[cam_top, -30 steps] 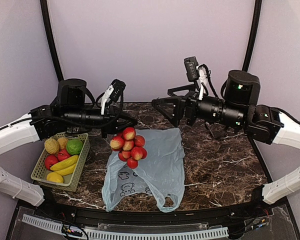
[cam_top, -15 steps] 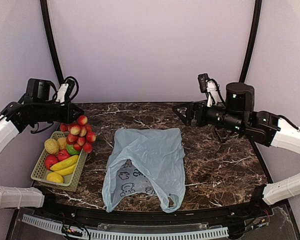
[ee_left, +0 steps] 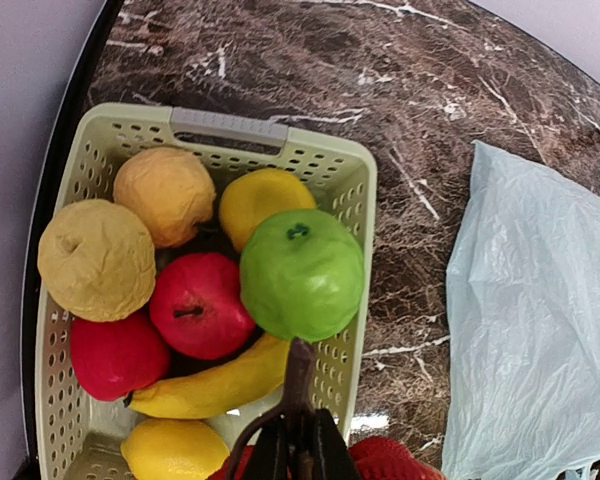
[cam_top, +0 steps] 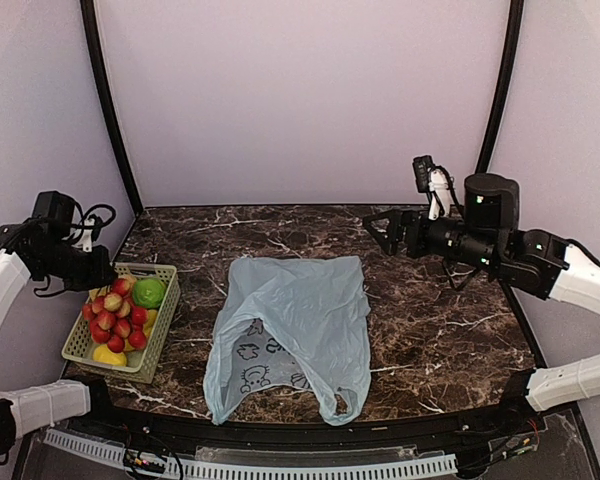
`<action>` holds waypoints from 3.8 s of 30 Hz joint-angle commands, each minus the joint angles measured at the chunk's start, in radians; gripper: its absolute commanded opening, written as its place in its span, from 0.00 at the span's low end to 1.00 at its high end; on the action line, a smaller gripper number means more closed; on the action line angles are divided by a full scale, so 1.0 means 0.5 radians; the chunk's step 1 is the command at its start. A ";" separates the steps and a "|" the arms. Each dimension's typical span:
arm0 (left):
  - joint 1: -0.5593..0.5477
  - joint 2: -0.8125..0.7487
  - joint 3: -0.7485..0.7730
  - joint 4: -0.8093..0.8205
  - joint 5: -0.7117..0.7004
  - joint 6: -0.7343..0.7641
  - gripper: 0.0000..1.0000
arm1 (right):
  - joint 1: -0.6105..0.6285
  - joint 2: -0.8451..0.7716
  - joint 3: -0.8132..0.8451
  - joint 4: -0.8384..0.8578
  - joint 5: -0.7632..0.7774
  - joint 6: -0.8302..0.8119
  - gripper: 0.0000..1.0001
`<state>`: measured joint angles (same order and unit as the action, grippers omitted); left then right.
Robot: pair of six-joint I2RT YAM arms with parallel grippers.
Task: Untie the knot of the plastic bag and take out the fruit
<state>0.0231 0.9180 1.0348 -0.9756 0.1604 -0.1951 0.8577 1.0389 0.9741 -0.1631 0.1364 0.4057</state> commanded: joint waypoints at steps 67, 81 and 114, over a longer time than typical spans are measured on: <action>-1.189 -0.007 -0.351 0.769 0.623 -0.039 0.73 | 0.523 0.200 -0.223 -0.117 -0.007 0.015 0.91; -1.520 0.130 -0.618 1.151 0.441 -0.154 0.80 | 0.887 0.584 -0.121 -0.112 0.393 0.221 0.94; -1.635 0.226 -0.576 1.421 0.582 -0.289 0.01 | 1.056 1.015 0.244 -0.224 0.627 0.151 0.99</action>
<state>-0.7902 1.0351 0.7067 -0.2741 0.4240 -0.3374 1.3766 1.5013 1.0443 -0.2546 0.3969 0.4698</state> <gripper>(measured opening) 0.011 0.986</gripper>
